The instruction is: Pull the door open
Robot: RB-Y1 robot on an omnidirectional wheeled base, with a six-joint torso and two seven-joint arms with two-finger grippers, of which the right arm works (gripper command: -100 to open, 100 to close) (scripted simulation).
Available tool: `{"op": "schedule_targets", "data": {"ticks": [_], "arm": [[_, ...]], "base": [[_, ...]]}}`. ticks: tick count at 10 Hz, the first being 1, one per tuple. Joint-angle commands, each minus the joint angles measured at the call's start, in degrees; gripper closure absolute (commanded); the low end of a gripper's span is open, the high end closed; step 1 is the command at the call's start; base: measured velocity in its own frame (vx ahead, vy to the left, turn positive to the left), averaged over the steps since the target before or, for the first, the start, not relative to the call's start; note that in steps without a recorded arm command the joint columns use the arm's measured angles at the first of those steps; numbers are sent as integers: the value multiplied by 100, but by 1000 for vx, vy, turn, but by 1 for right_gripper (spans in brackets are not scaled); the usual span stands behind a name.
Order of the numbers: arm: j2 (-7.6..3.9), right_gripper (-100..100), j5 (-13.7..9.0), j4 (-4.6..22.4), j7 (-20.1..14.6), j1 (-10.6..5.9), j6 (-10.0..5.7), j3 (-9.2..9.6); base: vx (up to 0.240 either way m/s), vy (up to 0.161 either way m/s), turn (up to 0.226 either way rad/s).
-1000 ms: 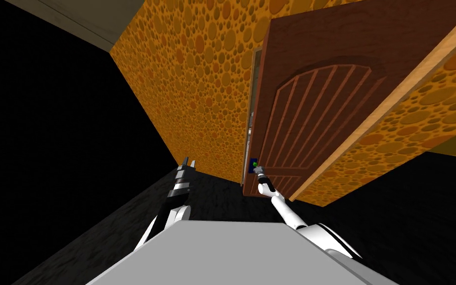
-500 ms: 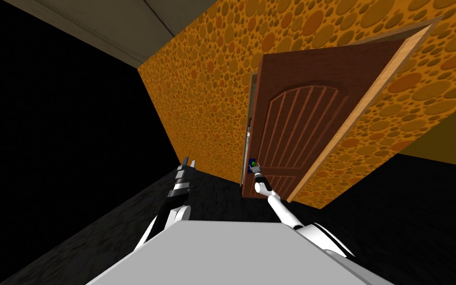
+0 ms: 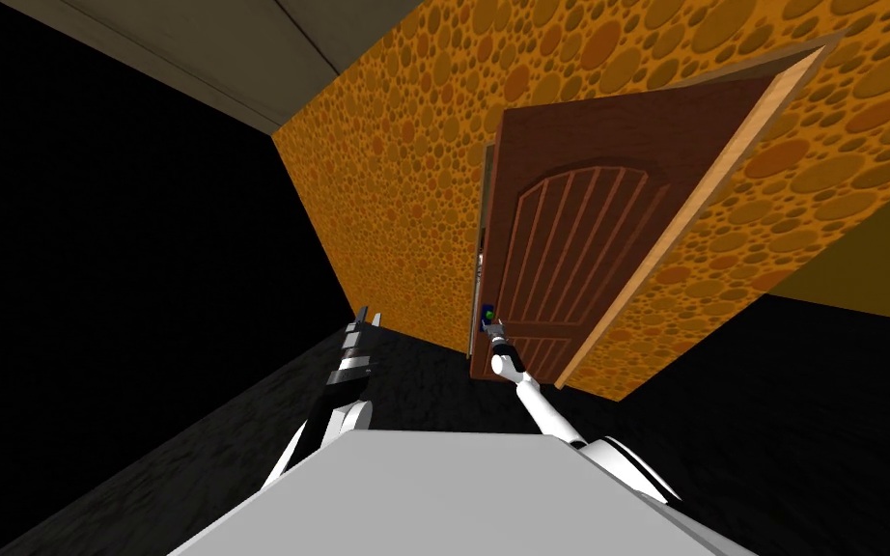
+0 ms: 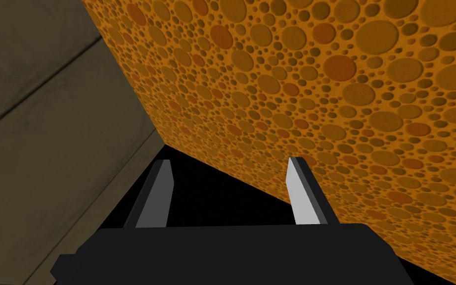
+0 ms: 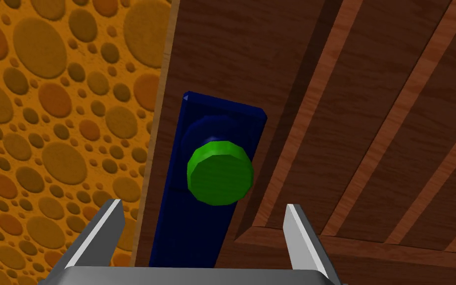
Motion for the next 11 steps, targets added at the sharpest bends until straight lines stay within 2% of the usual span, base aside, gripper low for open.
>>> {"op": "schedule_targets", "data": {"ticks": [1, 4, 5, 8, 9, 10, 11], "arm": [[69, -100, -152, -79, -194, 7, 35, 38], [184, -100, -412, -212, -514, 28, 86, 112], [143, -100, -344, -140, -449, 7, 53, 113], [-340, -100, -468, -102, -854, 140, -8, 37], [-427, -100, -488, -96, -919, 164, -19, 22], [-427, -100, -488, -96, -919, 164, -19, 22], [-591, -100, -527, -84, -1043, 210, -38, -6]], "base": [[-91, -54, 22], [-90, -57, 18], [-42, -32, 7], [110, 49, 188], [163, 25, 113], [94, 17, 2], [102, 36, 109]]}}
